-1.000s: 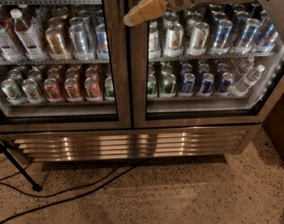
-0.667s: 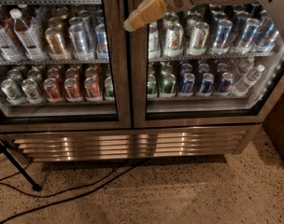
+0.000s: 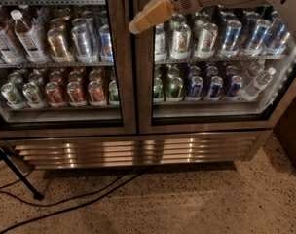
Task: Open right fridge door
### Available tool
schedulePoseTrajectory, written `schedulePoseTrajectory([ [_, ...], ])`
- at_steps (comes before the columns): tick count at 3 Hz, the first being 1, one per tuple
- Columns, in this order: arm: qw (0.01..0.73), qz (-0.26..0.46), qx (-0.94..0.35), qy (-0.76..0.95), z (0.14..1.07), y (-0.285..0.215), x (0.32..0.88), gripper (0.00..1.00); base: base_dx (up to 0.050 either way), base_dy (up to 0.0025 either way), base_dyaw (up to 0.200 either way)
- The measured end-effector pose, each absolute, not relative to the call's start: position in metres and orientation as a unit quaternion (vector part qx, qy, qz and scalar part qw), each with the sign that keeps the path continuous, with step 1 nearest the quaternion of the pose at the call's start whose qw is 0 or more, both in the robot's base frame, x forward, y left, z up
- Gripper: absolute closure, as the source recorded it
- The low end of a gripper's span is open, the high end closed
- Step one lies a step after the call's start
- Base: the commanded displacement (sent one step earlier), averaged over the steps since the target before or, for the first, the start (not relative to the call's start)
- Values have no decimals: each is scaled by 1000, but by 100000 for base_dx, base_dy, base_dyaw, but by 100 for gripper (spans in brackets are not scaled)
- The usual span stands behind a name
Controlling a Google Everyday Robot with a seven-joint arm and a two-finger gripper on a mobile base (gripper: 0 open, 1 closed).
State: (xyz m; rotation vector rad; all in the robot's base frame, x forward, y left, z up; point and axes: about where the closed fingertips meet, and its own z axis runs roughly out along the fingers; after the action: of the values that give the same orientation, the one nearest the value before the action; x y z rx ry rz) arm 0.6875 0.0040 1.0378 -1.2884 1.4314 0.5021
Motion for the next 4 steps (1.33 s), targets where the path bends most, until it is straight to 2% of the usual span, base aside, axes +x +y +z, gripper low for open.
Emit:
schedulePoseTrajectory([
  [4, 544, 256, -553, 576, 1032, 26, 675, 0, 0, 0, 0],
])
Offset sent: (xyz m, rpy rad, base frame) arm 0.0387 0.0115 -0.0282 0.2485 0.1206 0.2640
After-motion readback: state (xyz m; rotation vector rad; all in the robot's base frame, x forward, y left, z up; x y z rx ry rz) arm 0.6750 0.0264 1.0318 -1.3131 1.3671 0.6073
